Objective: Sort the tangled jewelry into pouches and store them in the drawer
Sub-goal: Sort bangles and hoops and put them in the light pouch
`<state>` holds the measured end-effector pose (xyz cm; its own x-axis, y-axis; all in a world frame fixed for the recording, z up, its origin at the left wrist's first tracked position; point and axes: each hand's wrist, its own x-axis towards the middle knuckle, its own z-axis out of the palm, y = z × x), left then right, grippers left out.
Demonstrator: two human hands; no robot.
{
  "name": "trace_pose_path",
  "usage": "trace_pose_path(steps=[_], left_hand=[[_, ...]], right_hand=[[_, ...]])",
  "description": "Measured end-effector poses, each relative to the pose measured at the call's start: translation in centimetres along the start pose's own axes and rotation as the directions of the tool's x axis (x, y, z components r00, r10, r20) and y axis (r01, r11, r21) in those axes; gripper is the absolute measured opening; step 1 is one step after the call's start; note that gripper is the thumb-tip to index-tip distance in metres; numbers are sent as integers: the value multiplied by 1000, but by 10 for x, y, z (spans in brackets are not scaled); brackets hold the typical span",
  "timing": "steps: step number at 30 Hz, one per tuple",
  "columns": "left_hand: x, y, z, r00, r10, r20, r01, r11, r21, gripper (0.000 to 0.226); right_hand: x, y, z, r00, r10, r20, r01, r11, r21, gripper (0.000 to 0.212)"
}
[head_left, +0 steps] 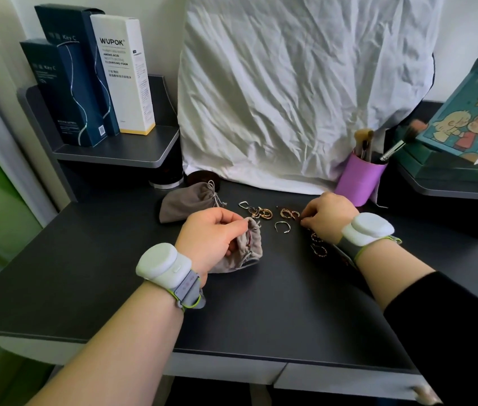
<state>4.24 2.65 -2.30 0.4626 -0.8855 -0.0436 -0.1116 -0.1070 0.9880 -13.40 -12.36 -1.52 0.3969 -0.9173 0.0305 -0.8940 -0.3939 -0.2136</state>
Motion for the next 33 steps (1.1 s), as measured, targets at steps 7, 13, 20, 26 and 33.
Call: trace_pose_path(steps=[7, 13, 20, 26, 33], left_hand=[[1, 1, 2, 1000, 20, 13, -21, 999, 47, 5], [5, 6, 7, 996, 92, 12, -93, 994, 62, 7], [8, 26, 35, 978, 169, 126, -169, 986, -12, 15], [1, 33, 64, 938, 174, 298, -149, 983, -104, 24], [-6, 33, 72, 907, 174, 384, -121, 980, -157, 9]], right_hand=[[-5, 2, -6, 1000, 3, -17, -2, 995, 101, 10], [-16, -1, -35, 999, 42, -6, -33, 875, 484, 5], [-38, -13, -74, 989, -74, 129, -58, 606, 794, 6], [-55, -18, -90, 982, -147, 114, -31, 477, 878, 5], [-64, -9, -87, 983, -157, 96, -29, 385, 923, 4]])
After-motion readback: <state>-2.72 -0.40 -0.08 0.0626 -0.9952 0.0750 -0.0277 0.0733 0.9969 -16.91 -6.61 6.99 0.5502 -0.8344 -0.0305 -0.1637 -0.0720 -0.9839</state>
